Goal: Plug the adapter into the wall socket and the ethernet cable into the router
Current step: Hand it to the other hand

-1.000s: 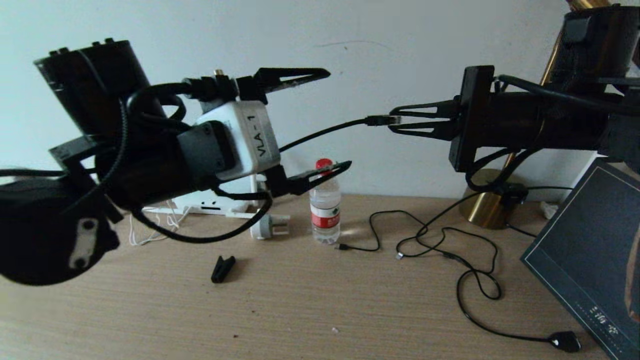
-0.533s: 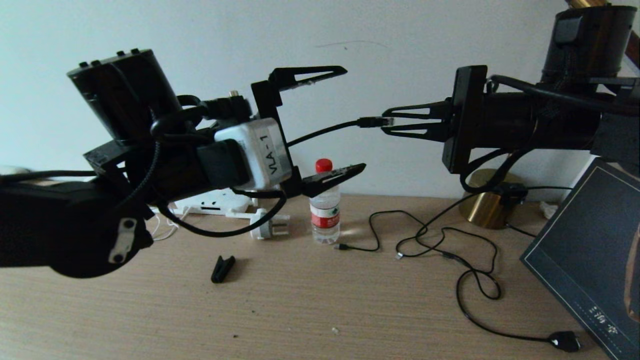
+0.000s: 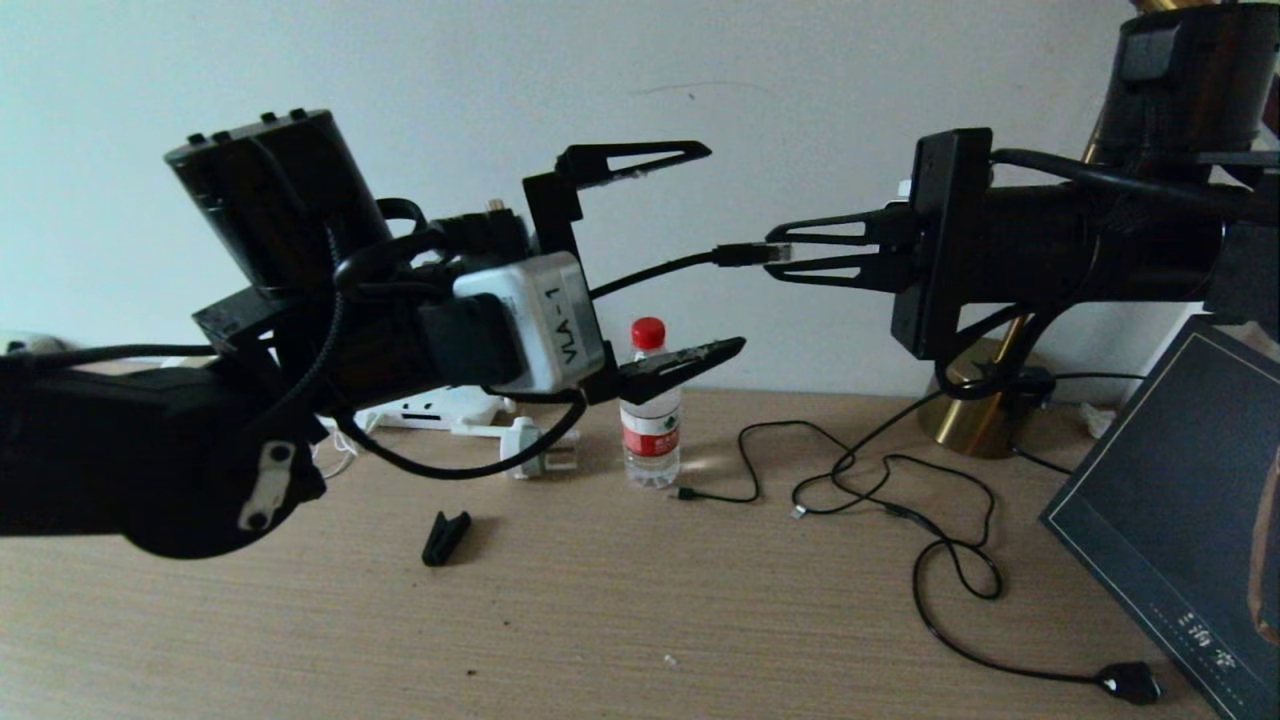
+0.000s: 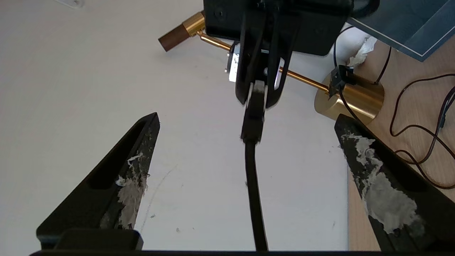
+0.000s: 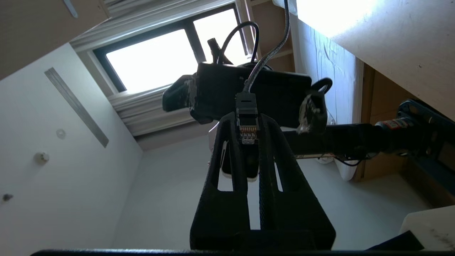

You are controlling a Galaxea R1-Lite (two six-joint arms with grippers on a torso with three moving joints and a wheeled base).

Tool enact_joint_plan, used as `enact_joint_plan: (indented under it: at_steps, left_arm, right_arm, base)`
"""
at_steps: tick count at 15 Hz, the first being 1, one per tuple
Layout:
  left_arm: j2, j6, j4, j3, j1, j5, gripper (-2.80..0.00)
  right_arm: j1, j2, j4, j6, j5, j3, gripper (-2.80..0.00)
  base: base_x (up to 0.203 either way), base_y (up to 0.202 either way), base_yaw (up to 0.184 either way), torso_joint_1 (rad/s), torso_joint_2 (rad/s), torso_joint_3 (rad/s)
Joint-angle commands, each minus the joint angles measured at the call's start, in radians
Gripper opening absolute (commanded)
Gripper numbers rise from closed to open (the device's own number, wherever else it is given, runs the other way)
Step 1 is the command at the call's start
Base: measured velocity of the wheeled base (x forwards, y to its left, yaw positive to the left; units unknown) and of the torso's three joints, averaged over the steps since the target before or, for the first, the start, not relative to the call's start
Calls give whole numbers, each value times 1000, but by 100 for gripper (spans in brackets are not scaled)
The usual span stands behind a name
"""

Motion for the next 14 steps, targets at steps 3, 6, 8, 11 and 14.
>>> enact_joint_plan:
  at_steps: [3, 6, 8, 11, 14]
  left_arm:
    - [1, 5, -5, 0, -23, -3, 0]
    - [1, 4, -7, 0, -36, -2, 0]
    - [1, 1, -7, 0, -43, -2, 0]
    - [-4, 0, -7, 2, -41, -3, 0]
    - [-11, -1, -7, 11, -38, -4, -280]
  right_arm:
    - [21, 3, 8, 8, 10, -8, -280]
    - [21, 1, 8, 8, 19, -8, -280]
    - [23, 1, 8, 8, 19, -8, -280]
    - [25, 1, 8, 8, 19, -6, -280]
    - [25, -2, 8, 10, 19, -4, -280]
  base:
    - [0, 0, 0, 0, 0, 0]
    - [0, 0, 0, 0, 0, 0]
    - [0, 0, 0, 0, 0, 0]
    - [0, 0, 0, 0, 0, 0]
    - [0, 0, 0, 0, 0, 0]
